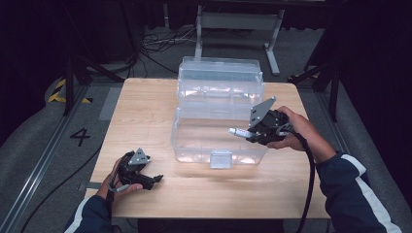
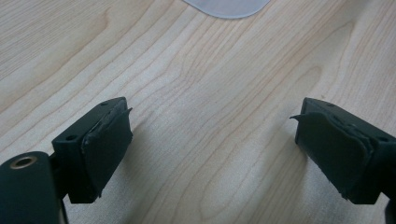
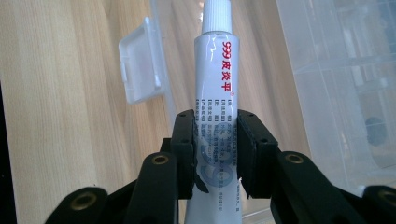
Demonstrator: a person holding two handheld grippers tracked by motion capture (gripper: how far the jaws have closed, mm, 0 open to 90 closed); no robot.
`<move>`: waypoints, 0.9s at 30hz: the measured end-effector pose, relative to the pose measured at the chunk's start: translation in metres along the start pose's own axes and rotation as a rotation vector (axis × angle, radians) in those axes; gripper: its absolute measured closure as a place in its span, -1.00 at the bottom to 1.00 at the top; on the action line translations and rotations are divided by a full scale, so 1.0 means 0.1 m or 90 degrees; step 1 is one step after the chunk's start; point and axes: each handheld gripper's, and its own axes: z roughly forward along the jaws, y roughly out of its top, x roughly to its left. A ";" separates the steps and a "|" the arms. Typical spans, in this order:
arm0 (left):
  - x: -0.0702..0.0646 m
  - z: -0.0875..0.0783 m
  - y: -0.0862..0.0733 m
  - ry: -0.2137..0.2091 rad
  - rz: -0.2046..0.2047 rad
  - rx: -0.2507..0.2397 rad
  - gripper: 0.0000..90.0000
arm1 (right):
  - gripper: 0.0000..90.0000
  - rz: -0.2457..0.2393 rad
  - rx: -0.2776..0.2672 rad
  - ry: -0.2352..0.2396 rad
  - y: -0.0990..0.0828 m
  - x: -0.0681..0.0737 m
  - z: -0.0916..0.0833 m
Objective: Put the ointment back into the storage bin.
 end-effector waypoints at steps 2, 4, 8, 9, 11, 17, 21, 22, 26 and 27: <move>0.00 0.00 0.00 0.000 0.000 0.000 -0.76 | 0.57 -0.002 0.005 0.004 0.01 -0.03 0.03; 0.00 0.00 0.00 -0.001 0.000 0.001 -0.76 | 0.57 -0.001 0.017 0.004 0.03 -0.05 0.08; 0.00 0.00 0.00 0.000 0.000 0.000 -0.76 | 0.57 -0.001 0.024 0.008 0.05 -0.09 0.15; 0.00 0.00 0.00 -0.001 0.000 0.001 -0.76 | 0.57 0.002 0.027 0.009 0.05 -0.11 0.17; 0.00 0.00 0.00 0.000 0.000 0.000 -0.76 | 0.57 0.000 0.034 0.013 0.06 -0.14 0.21; 0.00 0.00 0.00 0.000 0.000 0.000 -0.76 | 0.57 0.016 0.046 0.023 0.06 -0.22 0.32; 0.00 0.00 0.00 0.000 0.000 0.000 -0.76 | 0.57 0.023 0.062 0.029 0.04 -0.27 0.41; 0.00 0.00 0.00 0.000 0.000 0.000 -0.76 | 0.57 0.021 0.064 0.030 0.04 -0.28 0.43; 0.00 0.00 0.00 0.000 0.000 0.000 -0.76 | 0.57 0.031 0.078 0.037 0.02 -0.32 0.56; 0.00 0.00 0.00 0.000 0.000 0.000 -0.76 | 0.57 0.031 0.082 0.041 0.01 -0.33 0.59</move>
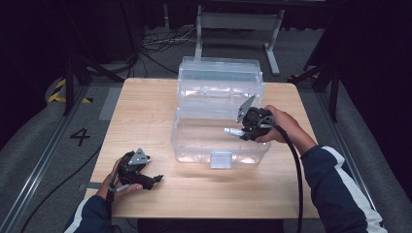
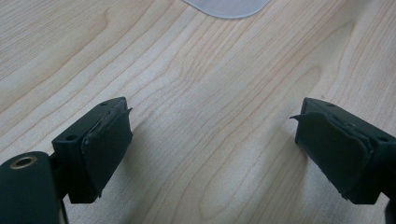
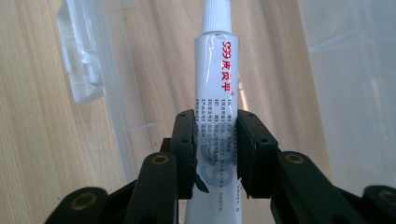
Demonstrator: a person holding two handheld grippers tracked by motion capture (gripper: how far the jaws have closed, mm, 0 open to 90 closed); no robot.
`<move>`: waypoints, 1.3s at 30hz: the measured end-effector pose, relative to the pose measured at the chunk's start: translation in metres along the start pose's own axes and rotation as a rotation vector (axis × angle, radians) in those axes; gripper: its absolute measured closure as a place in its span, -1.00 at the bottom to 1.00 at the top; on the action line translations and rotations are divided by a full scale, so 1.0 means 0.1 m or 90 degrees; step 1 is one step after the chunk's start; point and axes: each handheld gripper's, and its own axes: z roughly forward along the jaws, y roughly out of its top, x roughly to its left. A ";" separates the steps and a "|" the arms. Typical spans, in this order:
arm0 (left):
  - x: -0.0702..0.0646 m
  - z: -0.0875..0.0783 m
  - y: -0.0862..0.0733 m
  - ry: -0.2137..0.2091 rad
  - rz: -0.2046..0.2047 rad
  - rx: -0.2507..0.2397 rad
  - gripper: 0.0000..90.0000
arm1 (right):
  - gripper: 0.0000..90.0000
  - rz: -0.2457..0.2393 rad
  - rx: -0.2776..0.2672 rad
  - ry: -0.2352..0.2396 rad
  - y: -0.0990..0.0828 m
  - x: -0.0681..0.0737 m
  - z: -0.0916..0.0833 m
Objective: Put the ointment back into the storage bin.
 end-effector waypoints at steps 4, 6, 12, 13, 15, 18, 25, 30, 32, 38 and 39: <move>0.00 0.00 0.00 0.000 0.000 0.000 -0.76 | 0.57 0.002 0.022 0.006 -0.01 -0.06 0.13; 0.00 0.00 0.00 0.000 0.000 0.000 -0.76 | 0.57 0.010 0.032 0.010 -0.02 -0.08 0.18; 0.00 0.00 0.00 0.000 0.000 0.000 -0.76 | 0.57 0.009 0.048 0.019 -0.04 -0.12 0.31; 0.00 0.00 0.00 -0.001 0.000 0.001 -0.76 | 0.57 0.011 0.053 0.024 -0.04 -0.11 0.33; 0.00 0.00 0.00 0.000 0.000 0.000 -0.76 | 0.57 0.002 0.059 0.031 -0.03 -0.11 0.36; 0.00 0.00 0.00 0.000 0.000 0.001 -0.76 | 0.57 -0.001 0.074 0.032 -0.03 -0.10 0.43; 0.00 0.00 0.00 -0.001 0.000 0.001 -0.76 | 0.57 -0.001 0.088 0.051 -0.06 -0.08 0.50; 0.00 0.00 0.00 0.000 0.000 0.000 -0.76 | 0.56 -0.004 0.087 0.048 -0.06 -0.08 0.50; 0.00 0.00 0.00 -0.001 0.000 0.001 -0.76 | 0.56 -0.006 0.083 0.054 -0.06 -0.07 0.49; 0.00 0.00 0.00 0.000 0.000 0.000 -0.76 | 0.56 -0.007 0.087 0.053 -0.05 -0.06 0.50; 0.00 0.00 0.00 -0.001 0.000 0.001 -0.76 | 0.56 -0.008 0.090 0.053 -0.05 -0.06 0.50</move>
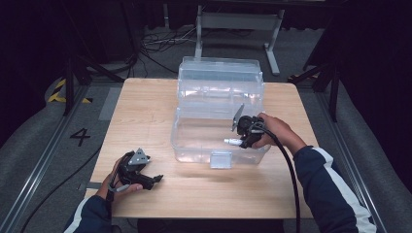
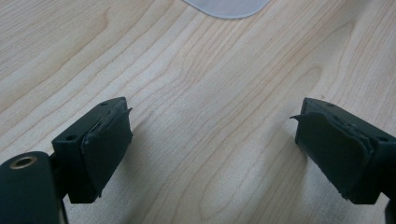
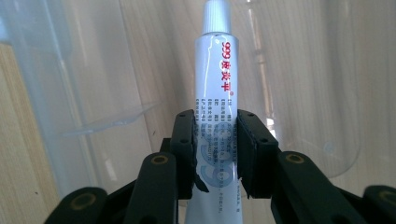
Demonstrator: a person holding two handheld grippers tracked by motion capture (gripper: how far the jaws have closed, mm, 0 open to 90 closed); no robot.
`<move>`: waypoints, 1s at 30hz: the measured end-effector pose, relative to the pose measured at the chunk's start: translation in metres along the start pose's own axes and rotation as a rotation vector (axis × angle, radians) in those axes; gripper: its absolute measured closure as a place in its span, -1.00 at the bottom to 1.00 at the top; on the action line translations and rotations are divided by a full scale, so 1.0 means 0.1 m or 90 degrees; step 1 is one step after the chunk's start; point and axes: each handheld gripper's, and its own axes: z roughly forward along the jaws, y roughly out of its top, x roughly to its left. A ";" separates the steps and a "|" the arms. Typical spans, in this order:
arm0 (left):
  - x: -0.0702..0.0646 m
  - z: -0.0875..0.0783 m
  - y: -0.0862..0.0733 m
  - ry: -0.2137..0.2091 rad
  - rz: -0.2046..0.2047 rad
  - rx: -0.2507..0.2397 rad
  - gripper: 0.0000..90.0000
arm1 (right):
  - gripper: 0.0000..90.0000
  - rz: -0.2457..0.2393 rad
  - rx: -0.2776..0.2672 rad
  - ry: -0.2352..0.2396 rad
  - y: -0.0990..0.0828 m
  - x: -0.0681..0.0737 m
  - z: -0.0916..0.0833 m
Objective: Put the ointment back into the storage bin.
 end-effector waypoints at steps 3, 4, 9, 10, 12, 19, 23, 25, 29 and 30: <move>0.00 0.00 0.00 0.000 0.000 0.000 -0.76 | 0.56 -0.004 0.003 0.001 0.00 0.01 0.01; 0.00 0.00 0.00 0.001 0.001 -0.001 -0.76 | 0.56 -0.004 0.004 0.003 0.00 0.01 0.02; 0.00 0.00 0.00 0.001 0.000 -0.001 -0.76 | 0.58 0.001 0.005 0.009 -0.02 0.01 0.03; 0.00 0.00 0.00 0.001 0.000 -0.001 -0.76 | 0.58 0.001 0.001 0.006 -0.02 0.01 0.02; 0.00 0.00 0.00 0.000 0.000 0.000 -0.76 | 0.58 0.001 0.000 0.003 -0.02 0.01 0.01; 0.00 0.00 0.00 0.001 0.000 -0.001 -0.76 | 0.58 0.006 -0.007 0.001 -0.04 0.01 -0.02; 0.00 0.00 0.00 0.001 0.000 -0.001 -0.76 | 0.56 0.006 -0.020 0.001 -0.06 0.01 -0.04; 0.00 0.00 0.00 0.001 0.000 -0.001 -0.76 | 0.52 0.015 -0.045 0.003 -0.08 0.02 -0.08; 0.00 0.00 0.00 0.001 0.000 -0.001 -0.76 | 0.51 0.028 -0.100 0.002 -0.13 0.04 -0.15; 0.00 0.00 0.00 0.001 0.000 -0.001 -0.76 | 0.51 0.028 -0.106 -0.001 -0.14 0.05 -0.16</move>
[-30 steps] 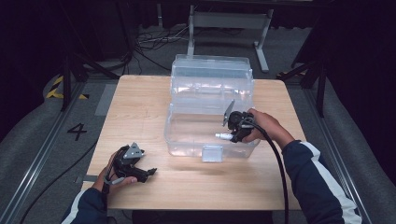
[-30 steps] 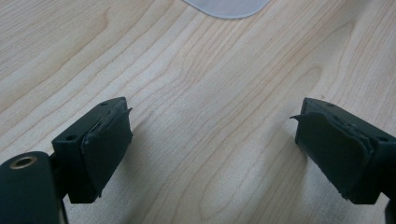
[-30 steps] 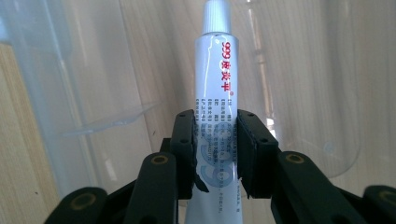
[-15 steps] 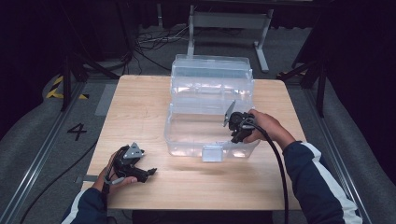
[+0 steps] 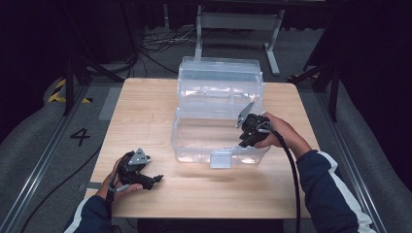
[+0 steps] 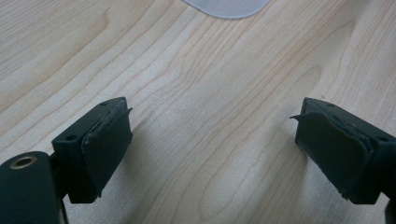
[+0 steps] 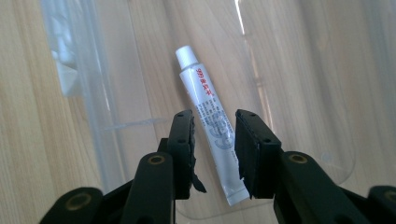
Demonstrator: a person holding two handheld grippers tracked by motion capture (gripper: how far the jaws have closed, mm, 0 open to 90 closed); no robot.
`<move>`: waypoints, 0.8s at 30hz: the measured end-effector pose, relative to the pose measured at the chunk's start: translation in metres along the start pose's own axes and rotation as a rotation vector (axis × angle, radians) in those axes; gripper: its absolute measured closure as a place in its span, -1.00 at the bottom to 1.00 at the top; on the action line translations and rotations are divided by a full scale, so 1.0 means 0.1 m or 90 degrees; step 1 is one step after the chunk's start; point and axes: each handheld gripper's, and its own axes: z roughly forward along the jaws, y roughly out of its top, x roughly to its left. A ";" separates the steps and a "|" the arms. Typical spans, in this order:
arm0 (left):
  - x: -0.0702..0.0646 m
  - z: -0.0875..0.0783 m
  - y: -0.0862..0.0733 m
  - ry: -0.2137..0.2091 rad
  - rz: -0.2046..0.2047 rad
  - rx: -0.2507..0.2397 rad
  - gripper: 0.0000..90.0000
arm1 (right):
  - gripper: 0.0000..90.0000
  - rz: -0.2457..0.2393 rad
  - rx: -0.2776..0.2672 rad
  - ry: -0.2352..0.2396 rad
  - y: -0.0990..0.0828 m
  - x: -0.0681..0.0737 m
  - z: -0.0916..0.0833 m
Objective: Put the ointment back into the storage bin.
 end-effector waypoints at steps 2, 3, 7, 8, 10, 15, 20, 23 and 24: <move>0.00 0.00 0.00 0.000 0.000 0.000 -0.76 | 0.47 0.006 -0.018 -0.011 -0.02 0.02 -0.04; 0.00 0.00 0.00 0.000 0.000 0.000 -0.76 | 0.44 -0.001 -0.029 -0.015 -0.04 0.03 -0.05; 0.00 0.00 0.00 0.000 0.000 0.000 -0.76 | 0.40 0.004 -0.060 -0.037 -0.07 0.06 -0.10; 0.00 0.00 0.00 0.000 0.000 0.000 -0.76 | 0.36 0.003 -0.076 -0.040 -0.08 0.08 -0.12; 0.00 0.00 0.00 0.001 0.000 0.000 -0.76 | 0.33 0.000 -0.098 -0.057 -0.11 0.09 -0.17; 0.00 0.00 0.01 0.003 0.000 0.006 -0.76 | 0.23 0.003 -0.167 -0.088 -0.21 0.14 -0.30; -0.01 0.00 0.03 0.008 -0.009 0.014 -0.75 | 0.12 0.014 -0.241 -0.121 -0.31 0.17 -0.47; -0.02 0.00 0.06 0.013 -0.010 0.020 -0.70 | 0.04 0.014 -0.261 -0.140 -0.34 0.19 -0.55; -0.02 0.00 0.06 0.017 -0.013 0.023 -0.67 | 0.01 0.020 -0.266 -0.147 -0.35 0.19 -0.57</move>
